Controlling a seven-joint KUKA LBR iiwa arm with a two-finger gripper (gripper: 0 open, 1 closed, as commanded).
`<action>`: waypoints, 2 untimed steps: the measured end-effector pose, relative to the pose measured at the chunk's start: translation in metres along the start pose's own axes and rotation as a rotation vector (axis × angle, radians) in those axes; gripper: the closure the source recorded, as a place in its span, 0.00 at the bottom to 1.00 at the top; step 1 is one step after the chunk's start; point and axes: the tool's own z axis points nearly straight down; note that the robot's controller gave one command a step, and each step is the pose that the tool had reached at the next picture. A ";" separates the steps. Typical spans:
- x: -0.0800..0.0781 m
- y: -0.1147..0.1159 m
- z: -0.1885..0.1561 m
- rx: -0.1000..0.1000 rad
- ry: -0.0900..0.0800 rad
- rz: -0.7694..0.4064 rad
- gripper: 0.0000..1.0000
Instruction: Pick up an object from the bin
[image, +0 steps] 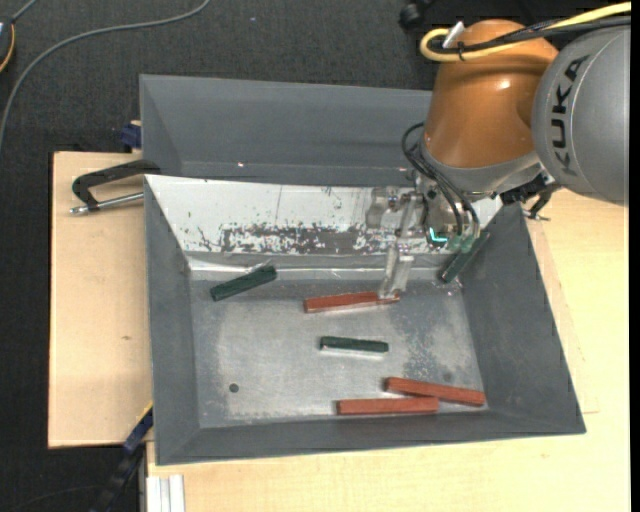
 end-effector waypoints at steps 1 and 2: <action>0.015 -0.001 0.164 0.000 0.002 -0.093 0.00; 0.053 0.026 0.129 -0.002 -0.006 0.078 0.00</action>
Offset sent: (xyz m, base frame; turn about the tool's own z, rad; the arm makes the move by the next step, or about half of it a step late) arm -0.0146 -0.0018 -0.1604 -0.0923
